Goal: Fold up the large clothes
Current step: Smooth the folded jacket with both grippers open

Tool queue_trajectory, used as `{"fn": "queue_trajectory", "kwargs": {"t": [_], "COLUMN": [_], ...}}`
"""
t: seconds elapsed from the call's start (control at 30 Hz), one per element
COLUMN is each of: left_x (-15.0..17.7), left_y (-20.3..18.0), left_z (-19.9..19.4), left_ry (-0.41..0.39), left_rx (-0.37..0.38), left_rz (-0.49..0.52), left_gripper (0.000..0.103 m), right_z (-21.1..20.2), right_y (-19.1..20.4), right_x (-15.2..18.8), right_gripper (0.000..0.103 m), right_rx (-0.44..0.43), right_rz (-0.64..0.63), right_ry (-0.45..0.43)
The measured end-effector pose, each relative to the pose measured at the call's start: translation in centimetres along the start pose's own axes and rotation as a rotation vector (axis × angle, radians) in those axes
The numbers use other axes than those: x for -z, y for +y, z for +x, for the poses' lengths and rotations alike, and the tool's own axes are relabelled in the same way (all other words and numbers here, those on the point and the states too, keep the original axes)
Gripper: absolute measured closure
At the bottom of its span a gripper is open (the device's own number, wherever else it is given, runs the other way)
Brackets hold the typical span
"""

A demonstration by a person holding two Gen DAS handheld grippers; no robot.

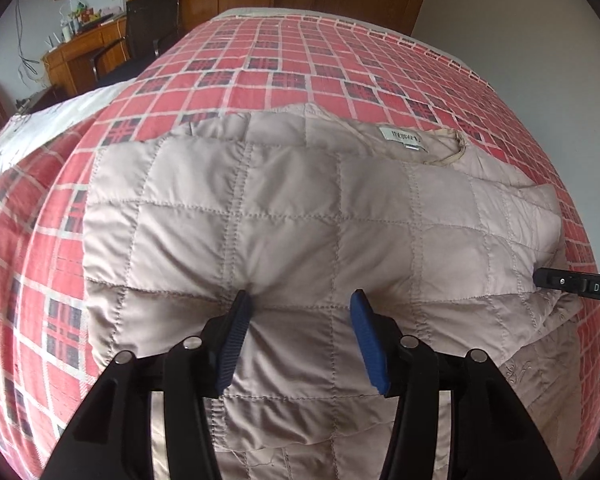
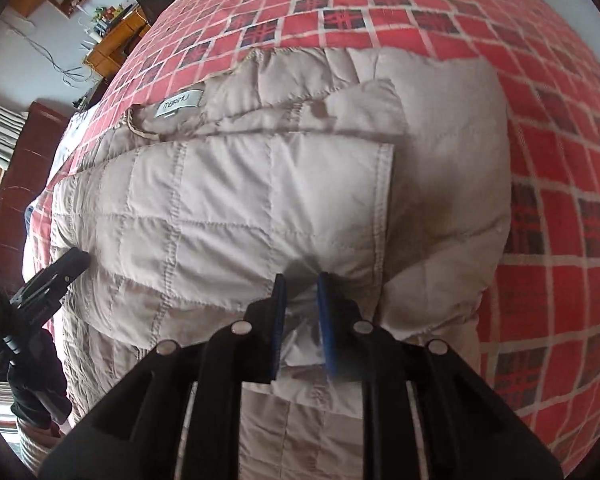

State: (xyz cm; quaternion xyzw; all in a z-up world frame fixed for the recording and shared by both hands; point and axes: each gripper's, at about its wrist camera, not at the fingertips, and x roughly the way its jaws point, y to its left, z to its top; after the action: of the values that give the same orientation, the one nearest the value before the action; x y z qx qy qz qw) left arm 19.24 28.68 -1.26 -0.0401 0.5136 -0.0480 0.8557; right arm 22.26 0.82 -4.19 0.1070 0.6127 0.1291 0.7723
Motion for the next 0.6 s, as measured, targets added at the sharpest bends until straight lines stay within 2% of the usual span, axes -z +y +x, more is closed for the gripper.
{"fn": "queue_trajectory", "kwargs": {"t": [0.17, 0.2, 0.33, 0.4, 0.6], "left_x": [-0.5, -0.6, 0.3, 1.1, 3.2], "left_y": [0.1, 0.0, -1.5, -2.0, -1.6], "left_z": [0.2, -0.2, -3.8, -4.3, -1.8], "left_ry": [0.017, 0.017, -0.048, -0.049, 0.015], "left_rx": [-0.007, -0.019, 0.003, -0.011, -0.043], "left_rz": [-0.029, -0.034, 0.001, 0.021, 0.002], "left_gripper": [0.052, 0.052, 0.05, 0.05, 0.051], "right_z": [0.2, -0.7, -4.0, -4.5, -1.1], "right_y": [-0.2, -0.2, 1.1, 1.8, 1.3], "right_x": [-0.2, 0.0, 1.7, 2.5, 2.8], "right_gripper": [0.089, 0.084, 0.081, 0.08, 0.082], "right_rx": [-0.009, -0.007, -0.032, -0.024, -0.003], "right_rz": [0.007, 0.009, -0.045, -0.076, -0.063], "right_ry": [0.008, -0.001, -0.065, -0.072, 0.0]}}
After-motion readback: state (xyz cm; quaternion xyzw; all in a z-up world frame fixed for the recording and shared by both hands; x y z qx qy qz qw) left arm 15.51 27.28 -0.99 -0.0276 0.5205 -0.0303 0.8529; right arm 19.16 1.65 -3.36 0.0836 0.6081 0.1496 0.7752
